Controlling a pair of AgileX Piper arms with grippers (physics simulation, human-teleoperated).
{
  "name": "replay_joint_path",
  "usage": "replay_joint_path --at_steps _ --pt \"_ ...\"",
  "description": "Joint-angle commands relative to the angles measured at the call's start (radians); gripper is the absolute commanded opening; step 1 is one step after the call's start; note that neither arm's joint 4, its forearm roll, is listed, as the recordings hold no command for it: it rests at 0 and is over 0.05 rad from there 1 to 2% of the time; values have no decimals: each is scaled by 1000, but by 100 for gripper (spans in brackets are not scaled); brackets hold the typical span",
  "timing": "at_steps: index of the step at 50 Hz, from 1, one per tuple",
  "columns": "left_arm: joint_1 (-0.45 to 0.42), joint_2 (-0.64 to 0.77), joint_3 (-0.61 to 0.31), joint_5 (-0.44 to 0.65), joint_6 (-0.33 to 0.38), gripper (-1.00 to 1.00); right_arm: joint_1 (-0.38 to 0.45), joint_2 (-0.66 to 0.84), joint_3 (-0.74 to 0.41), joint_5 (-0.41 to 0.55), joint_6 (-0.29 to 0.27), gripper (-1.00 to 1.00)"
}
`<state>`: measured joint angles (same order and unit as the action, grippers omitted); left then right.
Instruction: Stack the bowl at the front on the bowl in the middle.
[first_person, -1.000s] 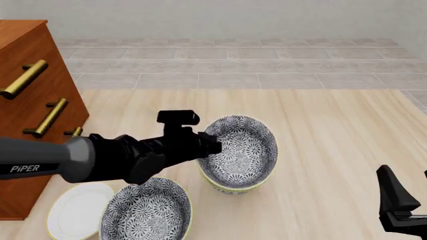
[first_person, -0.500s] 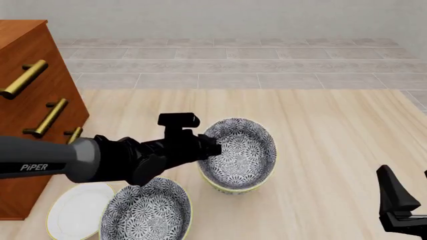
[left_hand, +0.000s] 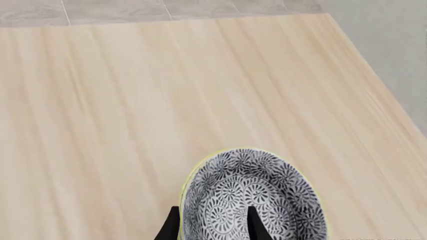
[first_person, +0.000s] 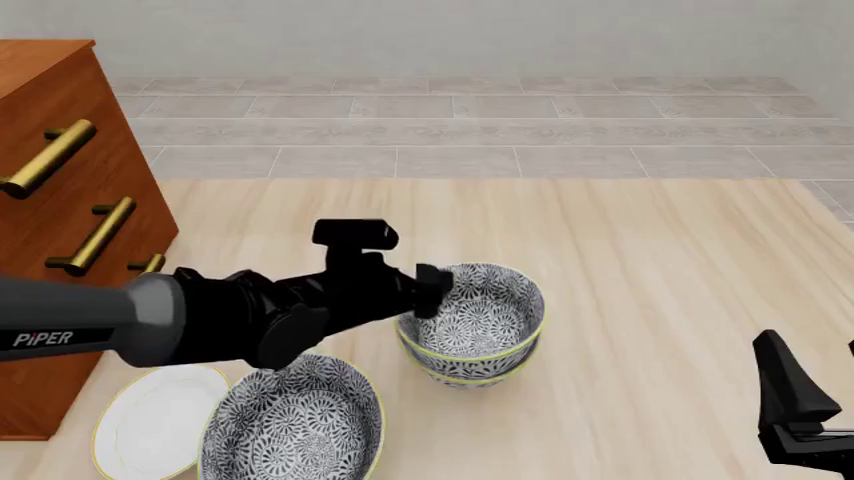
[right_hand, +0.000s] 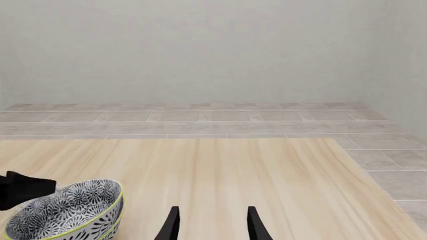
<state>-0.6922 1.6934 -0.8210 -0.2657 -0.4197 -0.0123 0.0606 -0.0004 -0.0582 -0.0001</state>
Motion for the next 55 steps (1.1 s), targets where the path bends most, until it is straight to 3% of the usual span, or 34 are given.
replay_joint_path --at_steps 1,11,15,17,30,45,55 --pt "4 -38 12 10 18 100 0 0 0 0 0 100" --pt "-1 -97 46 21 26 100 0 0 0 0 0 100" --pt "23 -173 72 25 84 100 0 0 0 0 0 100" --pt "12 -172 77 33 62 100 0 0 0 0 0 100" --pt "32 -298 149 54 117 100 0 0 0 0 0 100" --pt "59 -495 257 104 152 100 0 0 0 0 0 100" --pt "110 -680 376 102 213 100 0 0 0 0 0 100"
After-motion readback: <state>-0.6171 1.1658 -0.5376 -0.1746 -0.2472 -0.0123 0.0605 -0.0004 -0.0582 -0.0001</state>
